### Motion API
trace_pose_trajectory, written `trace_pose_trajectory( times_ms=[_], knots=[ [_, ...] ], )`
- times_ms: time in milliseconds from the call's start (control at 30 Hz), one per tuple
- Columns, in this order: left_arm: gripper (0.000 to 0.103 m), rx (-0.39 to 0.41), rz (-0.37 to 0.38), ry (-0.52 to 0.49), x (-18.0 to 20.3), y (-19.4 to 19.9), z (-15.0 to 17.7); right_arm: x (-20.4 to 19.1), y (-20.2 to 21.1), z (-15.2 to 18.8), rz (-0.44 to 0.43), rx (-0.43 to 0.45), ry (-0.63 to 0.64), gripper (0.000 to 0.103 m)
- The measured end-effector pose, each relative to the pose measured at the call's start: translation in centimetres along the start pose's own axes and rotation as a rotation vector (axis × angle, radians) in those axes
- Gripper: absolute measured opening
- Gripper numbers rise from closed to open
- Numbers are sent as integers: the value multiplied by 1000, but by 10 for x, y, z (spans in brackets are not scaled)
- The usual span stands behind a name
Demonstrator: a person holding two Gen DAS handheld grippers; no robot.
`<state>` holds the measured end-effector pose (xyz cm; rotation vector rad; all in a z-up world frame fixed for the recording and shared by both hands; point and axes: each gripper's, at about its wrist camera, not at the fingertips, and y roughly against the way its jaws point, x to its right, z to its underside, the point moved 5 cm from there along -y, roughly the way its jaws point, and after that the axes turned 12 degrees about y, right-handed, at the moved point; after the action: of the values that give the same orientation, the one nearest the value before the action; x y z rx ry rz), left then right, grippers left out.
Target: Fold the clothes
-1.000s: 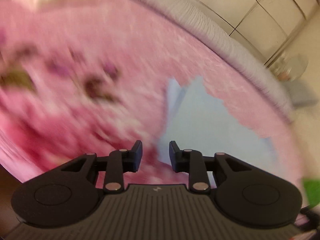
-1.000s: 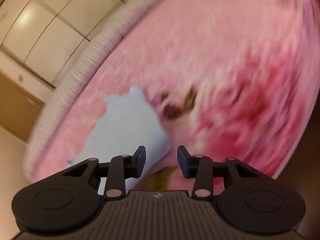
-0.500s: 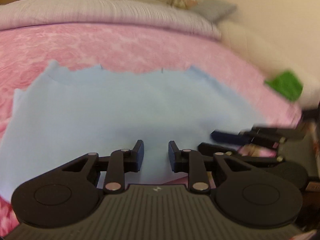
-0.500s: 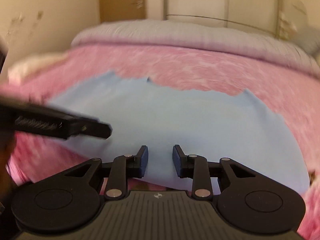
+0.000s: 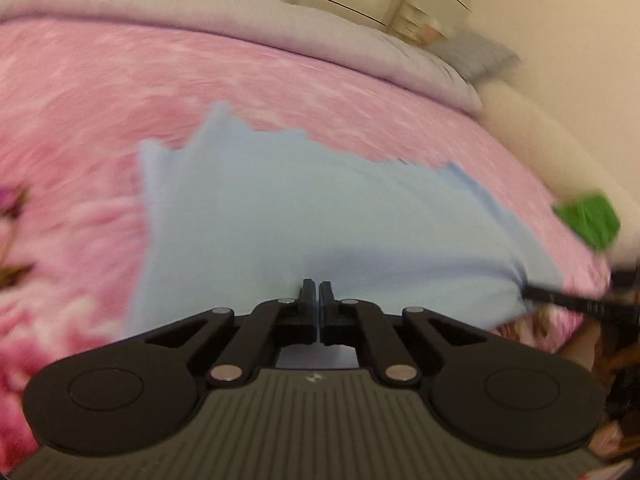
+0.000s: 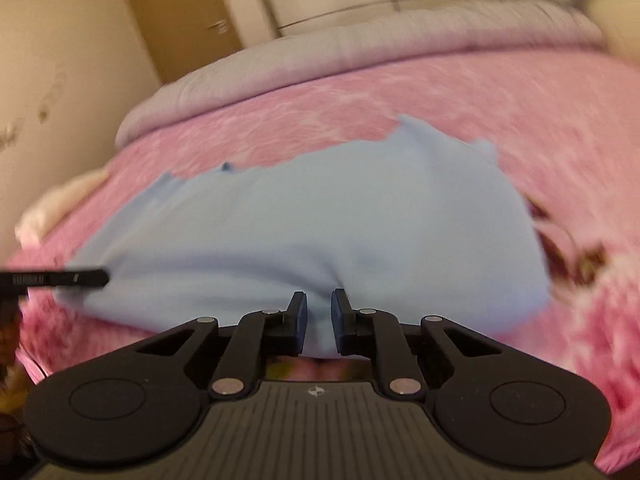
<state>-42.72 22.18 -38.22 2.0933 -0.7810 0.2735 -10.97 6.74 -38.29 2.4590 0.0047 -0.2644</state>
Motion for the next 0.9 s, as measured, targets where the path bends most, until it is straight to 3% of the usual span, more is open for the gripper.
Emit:
trace_pose_trajectory(
  times_ms=[133,233,333,367,400,500,567,700,900],
  knots=[
    [4,27,-78,69,-13,20,-5,28,14,6,50,16,-180,18],
    [6,48,-137,121,-23,35,-8,47,28,14,157,-24,-329,19],
    [26,68,-196,172,-33,50,-11,48,47,13,324,-80,-371,57],
    [33,75,-215,188,-36,56,-12,44,54,10,363,-76,-351,57],
    [35,69,-226,168,-25,60,-11,39,59,7,359,-68,-340,57],
    [50,26,-245,109,1,62,-4,21,65,-2,313,-83,-320,71],
    [54,13,-250,68,18,63,3,7,61,-5,288,-110,-306,76],
    [54,5,-206,30,45,66,16,-18,57,1,251,-144,-302,77],
    [53,35,-156,-30,67,81,18,-37,67,3,193,-112,-319,77]
  ],
)
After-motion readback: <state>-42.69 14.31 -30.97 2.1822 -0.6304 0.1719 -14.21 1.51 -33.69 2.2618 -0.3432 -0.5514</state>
